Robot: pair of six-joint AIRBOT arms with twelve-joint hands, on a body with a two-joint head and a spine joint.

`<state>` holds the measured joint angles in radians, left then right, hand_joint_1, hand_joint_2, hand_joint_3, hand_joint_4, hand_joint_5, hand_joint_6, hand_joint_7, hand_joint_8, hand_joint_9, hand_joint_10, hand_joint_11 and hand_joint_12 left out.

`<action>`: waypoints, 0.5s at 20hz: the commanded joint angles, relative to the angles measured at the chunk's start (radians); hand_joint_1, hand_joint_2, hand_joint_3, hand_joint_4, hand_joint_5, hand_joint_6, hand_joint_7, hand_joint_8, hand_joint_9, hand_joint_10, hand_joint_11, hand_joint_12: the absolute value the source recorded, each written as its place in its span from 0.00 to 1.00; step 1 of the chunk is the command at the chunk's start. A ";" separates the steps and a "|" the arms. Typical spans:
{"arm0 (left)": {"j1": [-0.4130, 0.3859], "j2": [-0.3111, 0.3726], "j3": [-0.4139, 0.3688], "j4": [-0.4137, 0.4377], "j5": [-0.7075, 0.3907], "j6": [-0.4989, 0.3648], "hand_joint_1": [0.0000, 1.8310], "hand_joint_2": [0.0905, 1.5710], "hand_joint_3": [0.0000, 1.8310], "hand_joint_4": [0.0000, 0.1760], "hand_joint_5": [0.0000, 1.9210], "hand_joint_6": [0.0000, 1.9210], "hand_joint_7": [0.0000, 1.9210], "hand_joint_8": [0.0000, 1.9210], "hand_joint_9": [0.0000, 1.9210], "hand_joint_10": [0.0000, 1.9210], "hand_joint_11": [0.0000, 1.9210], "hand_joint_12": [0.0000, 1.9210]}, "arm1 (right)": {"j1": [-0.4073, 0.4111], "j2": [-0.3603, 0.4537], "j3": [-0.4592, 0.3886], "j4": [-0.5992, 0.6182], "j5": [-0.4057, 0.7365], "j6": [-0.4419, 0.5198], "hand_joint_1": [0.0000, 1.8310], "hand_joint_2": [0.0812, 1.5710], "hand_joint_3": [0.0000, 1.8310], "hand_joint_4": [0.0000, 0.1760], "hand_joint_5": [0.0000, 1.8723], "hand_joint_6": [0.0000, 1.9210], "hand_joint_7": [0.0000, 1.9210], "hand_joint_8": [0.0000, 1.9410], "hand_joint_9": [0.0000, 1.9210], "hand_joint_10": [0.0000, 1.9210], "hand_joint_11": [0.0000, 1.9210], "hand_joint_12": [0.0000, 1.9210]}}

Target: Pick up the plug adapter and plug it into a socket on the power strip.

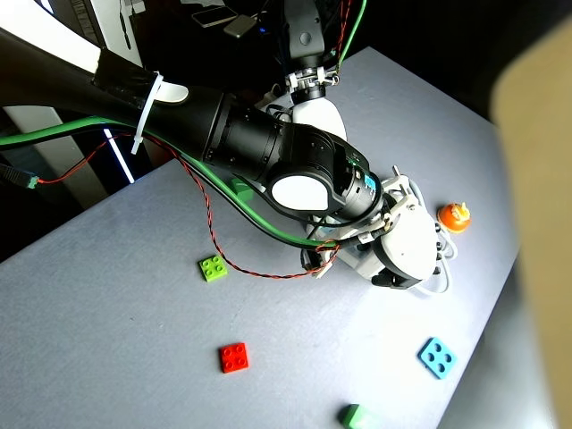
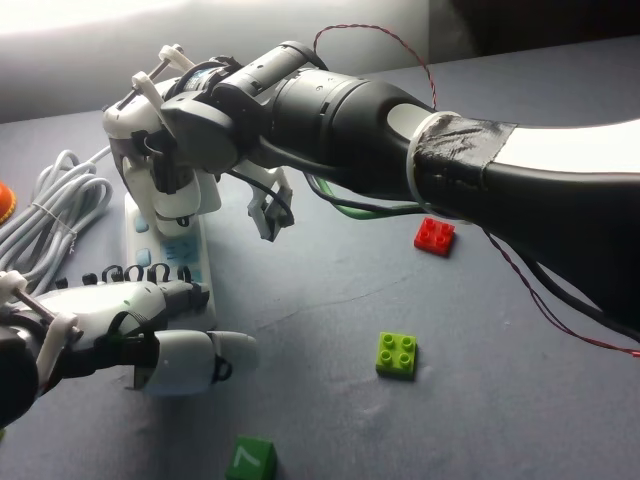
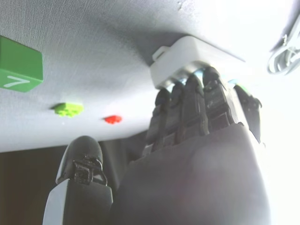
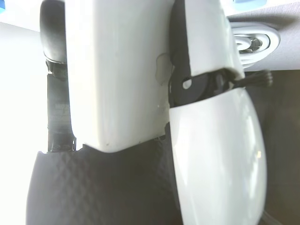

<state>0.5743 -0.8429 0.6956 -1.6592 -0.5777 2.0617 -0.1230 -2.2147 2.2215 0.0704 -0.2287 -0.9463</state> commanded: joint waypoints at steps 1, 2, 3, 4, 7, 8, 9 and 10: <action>0.002 0.003 0.007 0.000 -0.008 -0.009 0.00 0.77 0.00 0.00 0.05 0.00 0.05 0.00 0.04 0.00 0.00 0.07 | -0.010 -0.010 -0.001 0.006 0.087 0.003 0.75 0.72 0.00 0.00 0.44 0.49 0.45 0.64 0.46 0.71 0.49 0.69; 0.003 0.004 0.007 0.000 -0.008 -0.009 0.00 0.77 0.00 0.00 0.05 0.00 0.05 0.00 0.03 0.00 0.00 0.06 | -0.010 -0.009 -0.001 0.006 0.088 0.003 0.75 0.73 0.00 0.00 0.44 0.50 0.44 0.64 0.46 0.72 0.49 0.69; 0.004 0.005 0.007 0.000 -0.008 -0.009 0.00 0.77 0.00 0.00 0.04 0.00 0.04 0.00 0.03 0.00 0.00 0.06 | -0.010 -0.008 -0.001 0.006 0.089 0.003 0.75 0.73 0.00 0.00 0.43 0.50 0.45 0.64 0.46 0.71 0.50 0.69; 0.005 0.006 0.006 0.000 -0.008 -0.009 0.00 0.78 0.00 0.00 0.04 0.00 0.04 0.00 0.03 0.00 0.00 0.06 | -0.010 -0.008 -0.001 0.006 0.091 0.003 0.75 0.71 0.00 0.00 0.45 0.46 0.47 0.61 0.49 0.69 0.50 0.68; 0.005 0.006 0.007 0.000 -0.008 -0.009 0.00 0.78 0.00 0.00 0.03 0.00 0.04 0.00 0.03 0.00 0.00 0.05 | -0.011 -0.007 -0.001 0.006 0.092 0.003 0.74 0.73 0.00 0.00 0.42 0.57 0.46 0.61 0.45 0.71 0.41 0.74; 0.005 0.007 0.007 0.000 -0.008 -0.009 0.00 0.78 0.00 0.00 0.03 0.00 0.04 0.00 0.03 0.00 0.00 0.05 | -0.012 -0.007 -0.001 0.006 0.092 0.002 0.74 0.73 0.00 0.00 0.42 0.57 0.46 0.61 0.45 0.71 0.41 0.74; 0.005 0.007 0.007 0.000 -0.008 -0.009 0.00 0.78 0.00 0.00 0.03 0.00 0.04 0.00 0.03 0.00 0.00 0.04 | -0.013 -0.006 -0.001 0.006 0.092 0.002 0.74 0.73 0.00 0.00 0.43 0.58 0.46 0.60 0.44 0.71 0.40 0.74; 0.005 0.007 0.008 0.000 -0.008 -0.009 0.00 0.78 0.00 0.00 0.03 0.00 0.04 0.00 0.03 0.00 0.00 0.04 | -0.013 -0.005 -0.001 0.006 0.092 0.002 0.64 0.75 0.00 0.13 0.43 0.66 0.42 0.64 0.39 0.51 0.34 0.75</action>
<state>0.5743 -0.8429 0.6956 -1.6596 -0.5766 2.0617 -0.1238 -2.2120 2.2211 0.0738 -0.2279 -0.9443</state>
